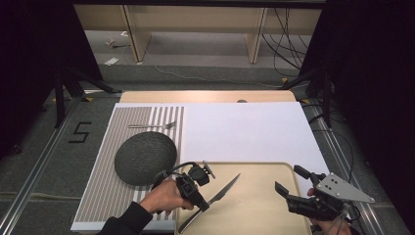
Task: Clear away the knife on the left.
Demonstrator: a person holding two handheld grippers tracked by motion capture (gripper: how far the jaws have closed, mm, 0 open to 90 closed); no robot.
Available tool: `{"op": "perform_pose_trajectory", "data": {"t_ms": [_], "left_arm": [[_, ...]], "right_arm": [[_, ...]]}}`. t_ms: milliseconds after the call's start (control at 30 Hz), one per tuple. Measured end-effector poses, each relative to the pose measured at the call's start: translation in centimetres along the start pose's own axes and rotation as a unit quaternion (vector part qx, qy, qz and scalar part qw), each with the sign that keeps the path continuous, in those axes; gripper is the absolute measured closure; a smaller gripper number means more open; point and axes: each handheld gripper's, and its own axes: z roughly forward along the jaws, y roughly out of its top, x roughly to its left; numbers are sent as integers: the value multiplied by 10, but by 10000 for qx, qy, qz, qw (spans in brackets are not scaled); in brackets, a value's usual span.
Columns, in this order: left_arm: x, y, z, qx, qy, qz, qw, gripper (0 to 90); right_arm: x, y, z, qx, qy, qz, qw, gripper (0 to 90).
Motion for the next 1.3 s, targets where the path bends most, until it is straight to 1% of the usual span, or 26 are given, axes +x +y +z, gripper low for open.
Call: {"op": "perform_pose_trajectory", "data": {"t_ms": [67,133,167,233,333,400,467,633,800,833,933,1033,1067,1100,1133,1167,1233,1300], "left_arm": [[1,1,4,63,6,-45,10000,797],[1,3,8,196,82,-37,9998,796],[2,4,10,225,121,-33,9997,797],[4,5,15,271,81,-71,9996,797],[6,6,19,371,132,-83,9992,796],[7,6,20,402,99,-87,9991,795],[9,6,22,432,103,-138,9989,795],[8,7,26,454,149,-122,9988,794],[9,5,32,561,154,-118,9982,791],[9,5,32,535,125,-118,9984,789],[10,4,32,485,119,-147,9986,786],[12,3,31,442,-1,-166,9989,779],[12,3,31,419,16,-160,9990,774],[12,3,31,419,16,-160,9990,758],[12,2,30,330,-58,-180,9993,728],[12,3,29,336,-120,-181,9992,686],[12,3,28,322,-133,-187,9992,604],[11,1,25,199,-175,-171,9995,547]], "right_arm": [[0,0,0,5,1,4,10000,202],[0,0,0,0,2,-1,10000,202],[0,0,0,0,3,0,10000,203],[0,0,0,2,7,-11,10000,203],[0,0,0,-1,15,-17,10000,203],[0,0,0,15,22,-26,10000,203],[0,0,0,14,24,-39,10000,203],[1,0,0,15,37,-40,10000,203],[2,-1,1,19,68,-44,10000,203],[2,0,1,10,71,-50,10000,203],[2,0,0,10,83,-43,10000,203],[1,0,-1,-13,80,-39,10000,204],[1,0,-1,-13,78,-38,10000,204],[1,0,-1,-14,79,-38,10000,204],[1,0,-1,-16,81,-38,10000,204],[1,0,-1,-22,92,-36,9999,204],[2,0,-1,-21,100,-32,9999,204],[2,0,-1,-7,115,-45,9999,204]]}}
